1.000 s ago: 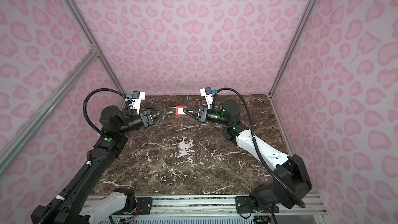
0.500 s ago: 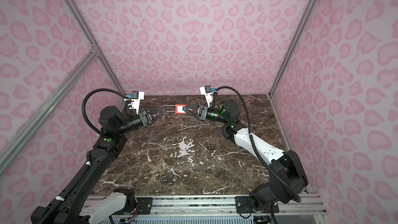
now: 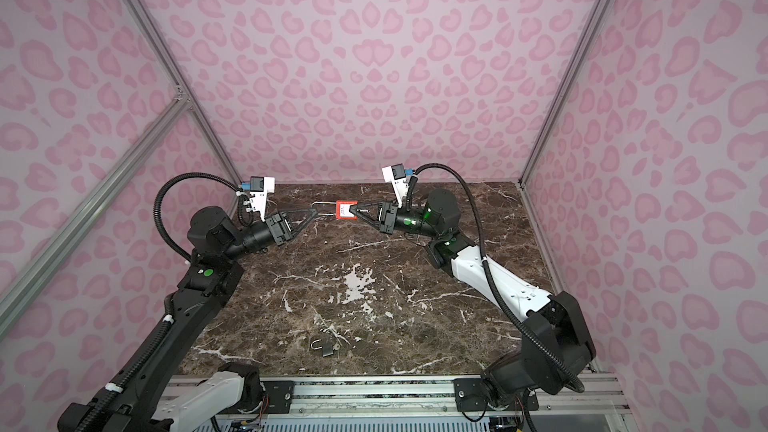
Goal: Lock with the key
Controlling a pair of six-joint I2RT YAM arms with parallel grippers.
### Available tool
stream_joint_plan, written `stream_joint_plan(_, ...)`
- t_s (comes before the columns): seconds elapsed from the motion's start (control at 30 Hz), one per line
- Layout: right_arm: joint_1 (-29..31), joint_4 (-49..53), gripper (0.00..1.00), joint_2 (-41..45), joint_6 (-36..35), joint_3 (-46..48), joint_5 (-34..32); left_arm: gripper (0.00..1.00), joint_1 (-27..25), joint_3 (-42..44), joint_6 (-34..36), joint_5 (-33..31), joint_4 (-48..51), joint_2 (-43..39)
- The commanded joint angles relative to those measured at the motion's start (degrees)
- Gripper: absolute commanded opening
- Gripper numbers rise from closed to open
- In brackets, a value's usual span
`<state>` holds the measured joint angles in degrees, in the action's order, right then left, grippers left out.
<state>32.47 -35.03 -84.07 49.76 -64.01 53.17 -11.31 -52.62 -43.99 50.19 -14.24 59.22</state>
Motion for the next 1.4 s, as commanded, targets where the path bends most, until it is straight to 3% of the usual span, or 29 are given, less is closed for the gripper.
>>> stream_joint_plan(0.0, 0.6, 7.0, 0.0, -0.3, -6.9, -0.3, -1.1, 0.03, -0.3, 0.2, 0.7, 3.6, -1.2, -0.3)
stream_joint_plan(0.77, -0.4, 9.5, 0.0, 1.8, -13.8, 0.4, -6.6, 0.04, -0.5, -0.1, -1.5, 5.0, -2.0, 0.1)
stream_joint_plan(1.13, 0.0, -12.9, 0.0, -3.1, 6.7, 1.4, -0.8, 0.04, -1.4, 0.2, -1.0, 4.6, -2.0, 0.7)
stream_joint_plan(1.23, 0.0, -15.2, 0.0, -3.9, 8.9, 1.6, -0.7, 0.13, -1.5, 0.1, -0.9, 4.2, -2.0, 0.7)
stream_joint_plan(1.37, 0.0, -14.4, 0.0, -3.8, 8.2, 2.2, -2.1, 0.32, -1.7, -0.3, -1.0, 3.8, -2.0, 0.6)
